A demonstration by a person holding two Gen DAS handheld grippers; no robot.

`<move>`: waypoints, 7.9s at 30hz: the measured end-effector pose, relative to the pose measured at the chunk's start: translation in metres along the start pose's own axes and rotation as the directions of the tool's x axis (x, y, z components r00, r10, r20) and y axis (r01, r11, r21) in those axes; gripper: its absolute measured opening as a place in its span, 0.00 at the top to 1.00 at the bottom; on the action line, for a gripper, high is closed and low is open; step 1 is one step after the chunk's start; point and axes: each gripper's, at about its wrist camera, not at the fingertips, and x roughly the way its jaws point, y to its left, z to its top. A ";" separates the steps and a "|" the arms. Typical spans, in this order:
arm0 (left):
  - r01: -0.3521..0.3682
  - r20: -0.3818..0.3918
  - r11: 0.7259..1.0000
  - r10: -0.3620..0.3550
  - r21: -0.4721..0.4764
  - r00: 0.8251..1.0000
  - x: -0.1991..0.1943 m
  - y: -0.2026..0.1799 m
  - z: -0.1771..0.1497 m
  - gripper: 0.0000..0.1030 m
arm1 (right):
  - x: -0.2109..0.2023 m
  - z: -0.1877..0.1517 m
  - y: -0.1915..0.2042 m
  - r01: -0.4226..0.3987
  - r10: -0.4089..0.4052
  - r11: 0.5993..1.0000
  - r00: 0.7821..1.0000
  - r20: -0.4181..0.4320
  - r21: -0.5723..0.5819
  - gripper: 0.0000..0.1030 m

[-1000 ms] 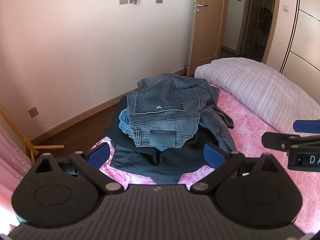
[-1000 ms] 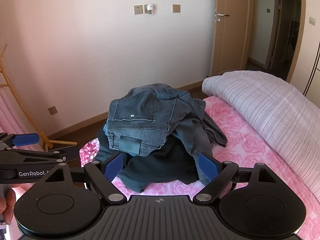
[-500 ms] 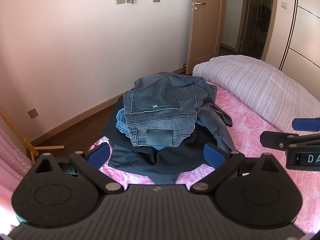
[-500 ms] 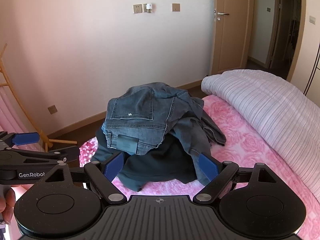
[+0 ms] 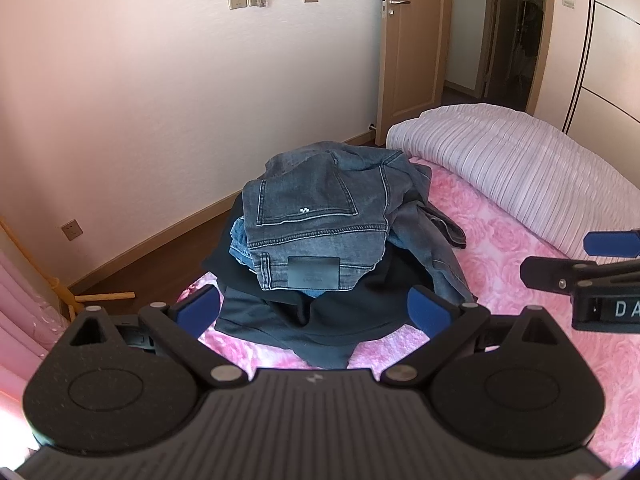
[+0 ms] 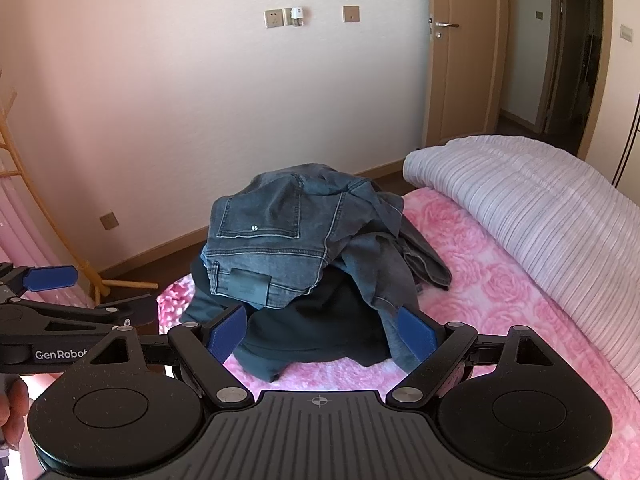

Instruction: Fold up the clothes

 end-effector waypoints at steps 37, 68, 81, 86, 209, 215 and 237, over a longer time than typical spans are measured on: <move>0.139 -0.061 0.960 -0.128 0.245 0.990 0.162 0.044 0.029 0.04 | 0.122 0.037 -0.002 0.149 -0.156 0.984 0.985 -0.069 -0.098 0.17; 0.392 -0.185 0.864 -0.349 0.317 0.919 0.372 0.112 0.073 0.17 | 0.362 0.039 0.004 0.016 -0.045 0.996 0.928 -0.369 -0.083 0.12; 0.411 -0.126 0.832 -0.394 0.373 0.910 0.344 0.113 0.086 0.86 | 0.331 0.052 0.022 0.071 -0.103 0.991 0.944 -0.313 -0.112 0.70; 0.456 -0.036 0.766 -0.495 0.454 0.868 0.291 0.105 0.106 0.87 | 0.287 0.068 0.015 0.085 -0.100 0.994 0.967 -0.234 -0.074 0.77; 0.153 -0.360 -0.370 -0.594 0.916 0.720 0.239 -0.372 -0.152 0.94 | 0.000 -0.409 -0.329 0.414 -0.250 0.866 0.845 -0.473 0.281 0.97; 0.284 -0.357 -0.222 -0.461 0.933 0.812 0.245 -0.274 -0.127 0.76 | 0.005 -0.399 -0.267 0.277 -0.183 0.953 0.846 -0.502 0.120 0.94; 0.444 -0.337 0.284 -0.354 0.850 0.872 0.250 -0.270 -0.162 0.85 | 0.039 -0.411 -0.250 0.324 -0.221 0.944 0.759 -0.613 0.061 0.58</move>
